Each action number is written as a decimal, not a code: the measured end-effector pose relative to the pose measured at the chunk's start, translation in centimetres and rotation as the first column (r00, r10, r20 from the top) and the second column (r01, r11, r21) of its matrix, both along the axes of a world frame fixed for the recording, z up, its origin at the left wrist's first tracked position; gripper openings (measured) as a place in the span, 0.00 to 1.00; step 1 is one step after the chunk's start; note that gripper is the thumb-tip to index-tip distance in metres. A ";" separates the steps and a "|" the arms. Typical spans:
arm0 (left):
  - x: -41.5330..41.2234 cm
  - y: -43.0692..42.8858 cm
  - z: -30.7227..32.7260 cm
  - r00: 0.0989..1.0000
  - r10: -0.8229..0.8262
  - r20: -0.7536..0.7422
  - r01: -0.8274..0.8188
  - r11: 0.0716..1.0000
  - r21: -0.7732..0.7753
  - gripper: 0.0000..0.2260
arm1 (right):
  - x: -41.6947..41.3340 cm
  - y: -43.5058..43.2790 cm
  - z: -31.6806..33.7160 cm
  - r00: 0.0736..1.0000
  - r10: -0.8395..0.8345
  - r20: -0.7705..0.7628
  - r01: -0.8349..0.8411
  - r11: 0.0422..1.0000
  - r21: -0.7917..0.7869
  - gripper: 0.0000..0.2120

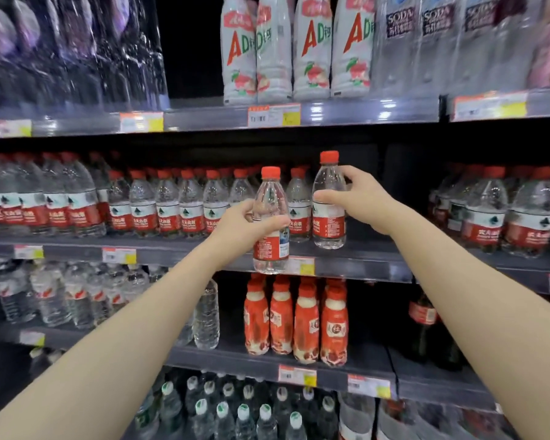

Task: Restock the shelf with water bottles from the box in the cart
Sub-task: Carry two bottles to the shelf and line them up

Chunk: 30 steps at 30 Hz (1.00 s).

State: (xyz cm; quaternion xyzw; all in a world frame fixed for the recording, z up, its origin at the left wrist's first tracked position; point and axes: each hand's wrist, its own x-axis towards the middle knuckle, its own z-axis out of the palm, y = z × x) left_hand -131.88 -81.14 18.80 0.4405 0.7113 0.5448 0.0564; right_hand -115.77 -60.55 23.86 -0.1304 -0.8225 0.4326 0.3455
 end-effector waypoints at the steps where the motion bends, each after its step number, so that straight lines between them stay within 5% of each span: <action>1: -0.1 0.1 0.2 1.000 -0.007 -0.004 0.007 1.000 0.004 0.32 | -0.6 0.4 0.0 1.000 -0.007 -0.006 0.007 1.000 0.009 0.18; 13: -1.3 3.0 1.9 0.994 -0.108 -0.012 0.108 0.994 0.008 0.25 | -5.7 7.2 -3.2 0.993 -0.119 -0.024 0.115 0.982 -0.147 0.28; 21: -2.8 4.6 0.8 0.986 -0.163 0.029 0.163 0.987 0.002 0.32 | -7.6 8.9 -3.0 0.981 -0.164 0.099 0.172 0.982 -0.075 0.44; 30: -3.8 5.7 0.5 0.994 -0.111 0.000 0.111 0.994 -0.023 0.31 | -9.2 9.8 -3.0 0.974 -0.209 0.089 0.217 0.972 -0.089 0.45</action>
